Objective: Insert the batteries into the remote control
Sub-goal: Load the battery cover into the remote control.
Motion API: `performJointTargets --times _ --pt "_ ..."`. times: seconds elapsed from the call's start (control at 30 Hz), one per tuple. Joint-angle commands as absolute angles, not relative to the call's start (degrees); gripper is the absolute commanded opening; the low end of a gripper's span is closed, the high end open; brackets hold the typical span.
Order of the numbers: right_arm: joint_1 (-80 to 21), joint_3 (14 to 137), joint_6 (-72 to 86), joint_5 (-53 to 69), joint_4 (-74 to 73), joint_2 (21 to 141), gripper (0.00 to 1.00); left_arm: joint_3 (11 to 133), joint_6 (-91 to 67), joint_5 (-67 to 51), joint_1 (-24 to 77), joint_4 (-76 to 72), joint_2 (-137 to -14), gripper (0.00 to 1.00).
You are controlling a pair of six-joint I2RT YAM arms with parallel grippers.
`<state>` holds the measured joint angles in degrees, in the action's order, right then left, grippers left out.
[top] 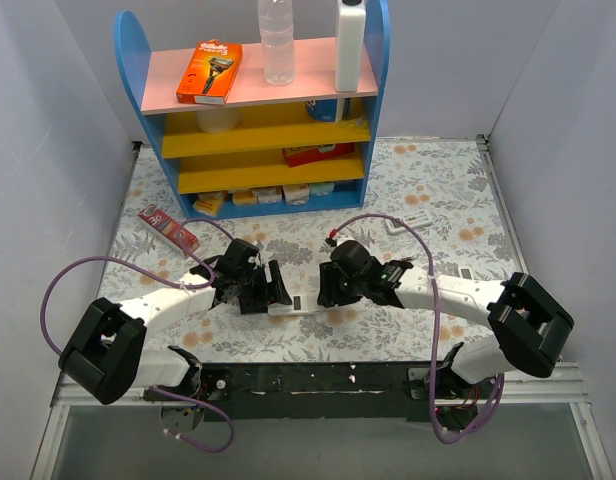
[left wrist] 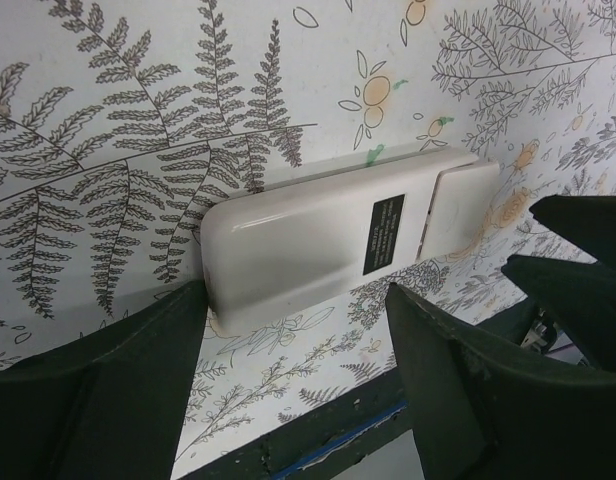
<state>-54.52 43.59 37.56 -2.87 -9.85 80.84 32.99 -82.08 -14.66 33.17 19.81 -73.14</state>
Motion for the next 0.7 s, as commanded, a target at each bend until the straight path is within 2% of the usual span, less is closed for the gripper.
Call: performJointTargets --times 0.0,0.17,0.67 --pt "-53.9 47.5 37.2 -4.8 -7.6 82.9 0.5 32.3 -82.6 -16.6 33.0 20.1 -71.3 0.68" --pt "-53.3 50.0 36.4 -6.0 -8.3 85.6 0.49 31.8 -82.8 -18.2 33.0 19.5 -71.5 0.58" --pt "-52.6 51.2 35.5 -5.3 -9.8 88.9 0.47 31.6 -82.8 -20.2 33.0 18.9 -73.5 0.55"
